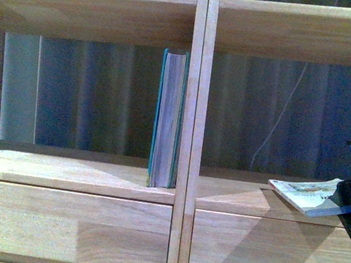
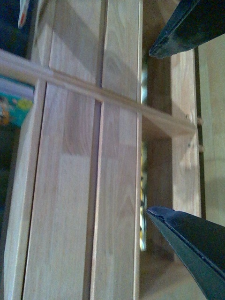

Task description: Organize books on shelf

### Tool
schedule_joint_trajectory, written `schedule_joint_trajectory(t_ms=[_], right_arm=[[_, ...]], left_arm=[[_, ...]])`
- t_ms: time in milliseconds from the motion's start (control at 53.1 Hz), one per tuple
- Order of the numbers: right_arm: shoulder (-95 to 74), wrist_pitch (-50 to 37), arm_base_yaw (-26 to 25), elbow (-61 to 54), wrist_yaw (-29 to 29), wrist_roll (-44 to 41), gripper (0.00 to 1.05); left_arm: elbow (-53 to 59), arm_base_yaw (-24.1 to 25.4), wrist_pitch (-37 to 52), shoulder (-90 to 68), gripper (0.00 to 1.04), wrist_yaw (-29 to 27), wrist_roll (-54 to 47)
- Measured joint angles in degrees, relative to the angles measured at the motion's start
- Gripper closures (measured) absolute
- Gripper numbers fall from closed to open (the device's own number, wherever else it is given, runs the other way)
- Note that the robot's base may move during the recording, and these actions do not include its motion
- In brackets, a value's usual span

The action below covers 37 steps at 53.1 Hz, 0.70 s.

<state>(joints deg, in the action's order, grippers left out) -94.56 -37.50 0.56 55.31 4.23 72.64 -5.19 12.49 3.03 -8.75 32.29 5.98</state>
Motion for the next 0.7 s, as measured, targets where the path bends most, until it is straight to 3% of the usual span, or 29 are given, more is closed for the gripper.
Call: schedule_joint_trajectory(t_ms=[75, 245, 508, 697], right_arm=[[2.0, -0.1, -0.3, -0.5, -1.1, 0.5, 0.97], [7.4, -1.1, -1.0, -2.6, -4.5, 2.9, 0.97], [14.9, -1.7, -0.4, -1.4, -9.6, 4.3, 0.97], [18.1, -2.6, 1.5, 3.0, -11.6, 3.0, 0.97]], left_arm=[[-4.1, 1.9, 1.8, -2.6, 0.07, 6.4, 1.5], [-18.9, 0.5, 5.9, -16.1, 0.07, 12.8, 9.0], [-41.1, -7.7, 15.9, -40.3, 0.07, 13.2, 24.0], [-49.2, -10.7, 20.8, -50.3, 0.07, 14.5, 32.3]])
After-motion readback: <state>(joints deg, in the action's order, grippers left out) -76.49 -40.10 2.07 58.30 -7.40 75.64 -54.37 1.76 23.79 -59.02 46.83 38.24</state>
